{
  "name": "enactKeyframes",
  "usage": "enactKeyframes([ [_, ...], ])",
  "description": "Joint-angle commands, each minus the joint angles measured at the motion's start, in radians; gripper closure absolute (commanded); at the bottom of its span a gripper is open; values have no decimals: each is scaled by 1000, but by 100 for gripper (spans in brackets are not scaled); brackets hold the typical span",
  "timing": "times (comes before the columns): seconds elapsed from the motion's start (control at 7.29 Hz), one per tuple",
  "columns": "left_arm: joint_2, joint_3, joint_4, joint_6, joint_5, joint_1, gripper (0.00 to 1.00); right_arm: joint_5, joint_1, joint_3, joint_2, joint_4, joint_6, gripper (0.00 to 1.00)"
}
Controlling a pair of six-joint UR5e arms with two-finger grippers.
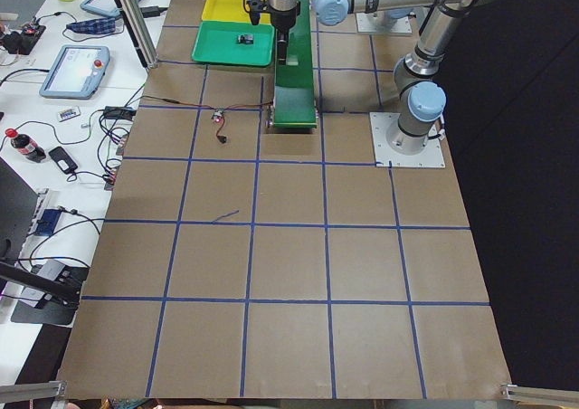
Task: Sort buttons by color to trays
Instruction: 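Move the right gripper back and grasp the second green-capped button, then place the second green button into the green tray and release it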
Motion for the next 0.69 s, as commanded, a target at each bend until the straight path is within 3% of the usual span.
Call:
enactKeyframes([
  [0.0, 0, 0, 0, 0, 0, -1, 0, -1, -1, -4, -1, -5, -3, 81],
  [0.27, 0, 0, 2, 0, -2, -1, 0, -1, 0, -139, 13, 0, 0, 81],
  [0.55, 0, 2, 5, 0, 0, -1, 0, 4, 0, -294, 95, -5, -2, 80],
])
